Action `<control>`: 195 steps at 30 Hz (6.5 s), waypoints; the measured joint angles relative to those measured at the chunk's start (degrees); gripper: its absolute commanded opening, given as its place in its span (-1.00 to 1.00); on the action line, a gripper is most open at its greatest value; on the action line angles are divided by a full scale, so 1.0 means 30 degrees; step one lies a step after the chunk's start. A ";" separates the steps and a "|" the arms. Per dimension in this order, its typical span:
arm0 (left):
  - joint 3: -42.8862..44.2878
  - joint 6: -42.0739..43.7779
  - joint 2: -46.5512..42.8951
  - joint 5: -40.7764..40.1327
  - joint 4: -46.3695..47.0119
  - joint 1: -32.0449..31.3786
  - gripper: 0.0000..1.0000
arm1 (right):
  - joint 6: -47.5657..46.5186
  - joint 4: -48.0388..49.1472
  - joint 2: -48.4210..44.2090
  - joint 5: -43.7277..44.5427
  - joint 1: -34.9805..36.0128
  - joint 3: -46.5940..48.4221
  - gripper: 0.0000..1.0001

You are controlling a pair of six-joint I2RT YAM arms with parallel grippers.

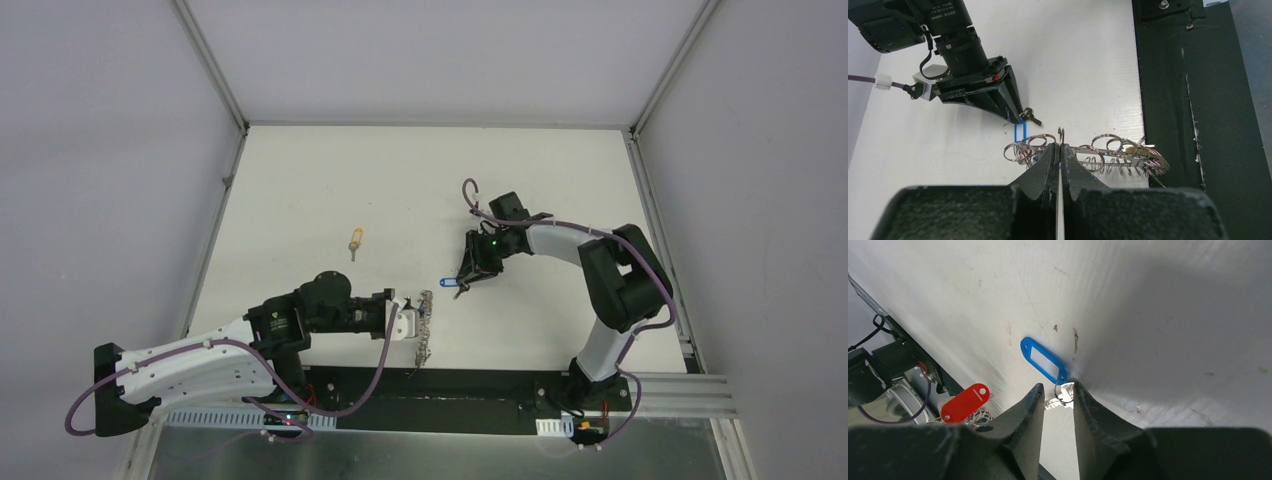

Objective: Put the keys on the keyring

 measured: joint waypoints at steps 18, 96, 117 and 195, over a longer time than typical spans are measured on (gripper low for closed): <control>0.0000 -0.0007 0.0430 0.0080 0.0000 0.0000 -1.00 | -0.2135 -0.1319 -0.1501 0.3016 0.1617 -0.0444 -0.55; 0.0597 0.6222 0.0189 -0.1173 -0.1231 0.0000 -1.00 | -0.3330 -0.9333 -1.3493 -0.1530 0.4000 0.0947 -1.00; 0.0466 1.3100 0.0146 -0.1064 -0.1384 -0.0313 -1.00 | -0.0182 -0.9704 -0.9457 -0.2368 0.6725 0.4816 -1.00; 0.0466 1.1861 0.0488 -0.1071 -0.2892 -0.1064 -1.00 | -0.0226 -1.0506 -0.6441 -0.2404 0.8597 0.5923 -1.00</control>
